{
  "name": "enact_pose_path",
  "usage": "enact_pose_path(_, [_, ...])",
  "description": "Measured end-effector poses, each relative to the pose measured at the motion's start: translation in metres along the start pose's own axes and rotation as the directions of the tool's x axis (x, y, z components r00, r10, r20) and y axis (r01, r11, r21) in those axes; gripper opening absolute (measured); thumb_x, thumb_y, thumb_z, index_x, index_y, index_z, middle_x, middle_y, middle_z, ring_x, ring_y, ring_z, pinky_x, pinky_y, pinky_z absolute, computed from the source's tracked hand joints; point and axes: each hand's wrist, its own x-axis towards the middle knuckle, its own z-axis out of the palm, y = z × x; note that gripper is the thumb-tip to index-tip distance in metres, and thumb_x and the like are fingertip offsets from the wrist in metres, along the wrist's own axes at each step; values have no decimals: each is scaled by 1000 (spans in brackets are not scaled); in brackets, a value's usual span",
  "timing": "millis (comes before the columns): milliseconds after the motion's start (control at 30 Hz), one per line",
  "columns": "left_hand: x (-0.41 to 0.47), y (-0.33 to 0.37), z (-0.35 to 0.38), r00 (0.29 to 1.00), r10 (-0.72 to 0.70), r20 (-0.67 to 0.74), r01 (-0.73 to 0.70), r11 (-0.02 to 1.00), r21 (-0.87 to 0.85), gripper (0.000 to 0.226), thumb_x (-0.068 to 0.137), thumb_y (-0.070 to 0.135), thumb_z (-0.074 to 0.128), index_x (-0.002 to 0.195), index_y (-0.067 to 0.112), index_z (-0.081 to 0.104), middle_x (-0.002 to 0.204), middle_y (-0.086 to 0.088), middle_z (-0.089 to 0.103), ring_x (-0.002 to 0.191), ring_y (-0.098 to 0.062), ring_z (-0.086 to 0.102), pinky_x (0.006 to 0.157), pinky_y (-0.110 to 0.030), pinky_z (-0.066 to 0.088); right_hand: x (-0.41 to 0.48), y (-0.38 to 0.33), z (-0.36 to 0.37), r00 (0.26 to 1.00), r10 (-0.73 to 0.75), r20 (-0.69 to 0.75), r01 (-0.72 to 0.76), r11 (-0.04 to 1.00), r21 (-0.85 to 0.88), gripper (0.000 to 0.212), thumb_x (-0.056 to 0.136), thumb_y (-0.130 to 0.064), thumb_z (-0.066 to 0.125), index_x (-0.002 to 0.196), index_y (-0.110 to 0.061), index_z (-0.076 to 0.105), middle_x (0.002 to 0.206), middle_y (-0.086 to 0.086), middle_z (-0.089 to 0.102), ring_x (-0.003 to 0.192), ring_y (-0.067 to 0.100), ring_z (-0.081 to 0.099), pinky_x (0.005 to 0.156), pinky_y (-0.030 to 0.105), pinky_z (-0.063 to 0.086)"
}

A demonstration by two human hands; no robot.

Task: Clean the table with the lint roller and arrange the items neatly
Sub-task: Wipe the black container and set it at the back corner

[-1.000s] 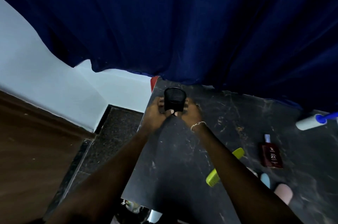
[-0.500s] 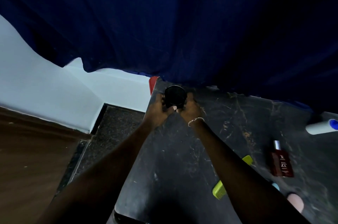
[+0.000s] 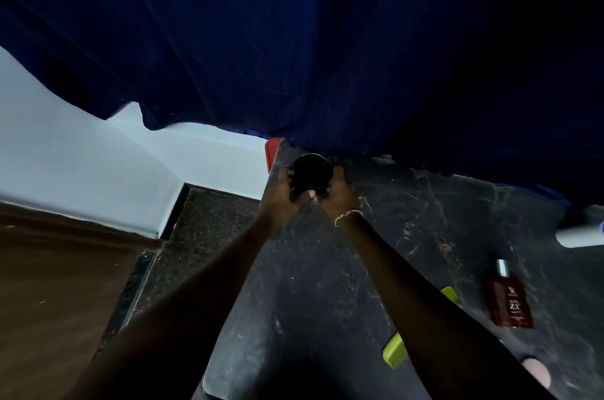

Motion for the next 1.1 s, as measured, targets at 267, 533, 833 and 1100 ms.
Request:
enact_pose_path(267, [2, -6, -1, 999, -40, 35, 41, 999, -20, 70, 85, 36, 81, 142, 20, 42, 135, 0, 66, 123, -16, 66, 105, -45, 56, 2, 2, 4, 999, 19, 46, -18, 1000, -4, 62, 78, -29, 77, 126, -12, 41, 115, 15, 69, 105, 32, 68, 90, 46, 55])
enact_pose_path(533, [0, -8, 0, 998, -46, 35, 48, 997, -58, 67, 87, 22, 81, 140, 13, 42, 133, -7, 65, 123, -22, 66, 105, -47, 56, 1, 5, 9, 997, 24, 75, -26, 1000, 18, 59, 80, -19, 74, 128, -11, 41, 116, 14, 68, 106, 33, 66, 92, 49, 54])
enact_pose_path(833, [-5, -5, 0, 994, -85, 71, 89, 994, -62, 68, 87, 12, 80, 143, 4, 40, 136, -14, 63, 126, -28, 64, 109, -51, 52, -4, 6, 5, 994, 23, 109, -28, 999, 41, 64, 80, -7, 70, 136, -11, 39, 123, 15, 66, 113, 31, 64, 97, 47, 52])
enact_pose_path(1100, [-30, -3, -11, 997, 6, 78, -10, 998, 54, 61, 94, 25, 73, 146, 24, 42, 141, 3, 60, 134, -22, 57, 100, -13, 43, -33, 17, -7, 999, 50, 16, -49, 996, -74, 77, 85, -19, 67, 151, -20, 28, 142, 12, 54, 124, 36, 57, 106, 40, 46])
